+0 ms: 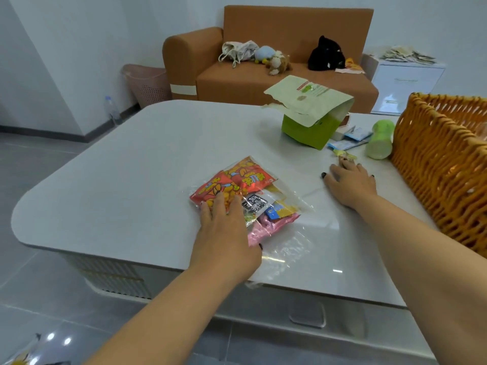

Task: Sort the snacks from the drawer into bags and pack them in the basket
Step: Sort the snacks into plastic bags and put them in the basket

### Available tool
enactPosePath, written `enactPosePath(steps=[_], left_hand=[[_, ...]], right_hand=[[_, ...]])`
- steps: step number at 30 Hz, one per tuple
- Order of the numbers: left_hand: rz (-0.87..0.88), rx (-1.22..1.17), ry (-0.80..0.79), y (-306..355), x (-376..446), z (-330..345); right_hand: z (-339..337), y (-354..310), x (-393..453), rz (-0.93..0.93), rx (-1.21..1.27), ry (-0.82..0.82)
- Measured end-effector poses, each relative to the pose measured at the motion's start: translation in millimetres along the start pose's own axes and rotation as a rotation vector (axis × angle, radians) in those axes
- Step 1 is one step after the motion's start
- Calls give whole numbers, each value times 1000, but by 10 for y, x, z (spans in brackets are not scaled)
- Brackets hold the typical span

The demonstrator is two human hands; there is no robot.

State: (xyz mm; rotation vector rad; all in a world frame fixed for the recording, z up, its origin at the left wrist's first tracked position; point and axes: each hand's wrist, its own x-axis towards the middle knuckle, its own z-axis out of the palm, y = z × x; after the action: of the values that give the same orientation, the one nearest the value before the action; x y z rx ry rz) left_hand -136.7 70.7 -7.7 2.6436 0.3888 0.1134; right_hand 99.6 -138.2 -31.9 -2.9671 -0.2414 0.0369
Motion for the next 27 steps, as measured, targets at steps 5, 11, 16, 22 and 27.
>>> enactPosePath(steps=[5,11,16,22,27], left_hand=[[-9,-32,-14,121,-16,8],[-26,-84,-70,114,-79,-95],[-6,-81,-83,40,-186,-157],[47,-69,-34,-63,-236,-252],[123,-69,36,-178,-238,-313]], right_hand=[[89,-25,-779,-73,239,308],[-156,-111,-1540,238,518,127],[-286,-123,-2022,498,481,-117],[-238,-317,-2446,483,525,-124],[-125,-481,-2560,183,488,-10]])
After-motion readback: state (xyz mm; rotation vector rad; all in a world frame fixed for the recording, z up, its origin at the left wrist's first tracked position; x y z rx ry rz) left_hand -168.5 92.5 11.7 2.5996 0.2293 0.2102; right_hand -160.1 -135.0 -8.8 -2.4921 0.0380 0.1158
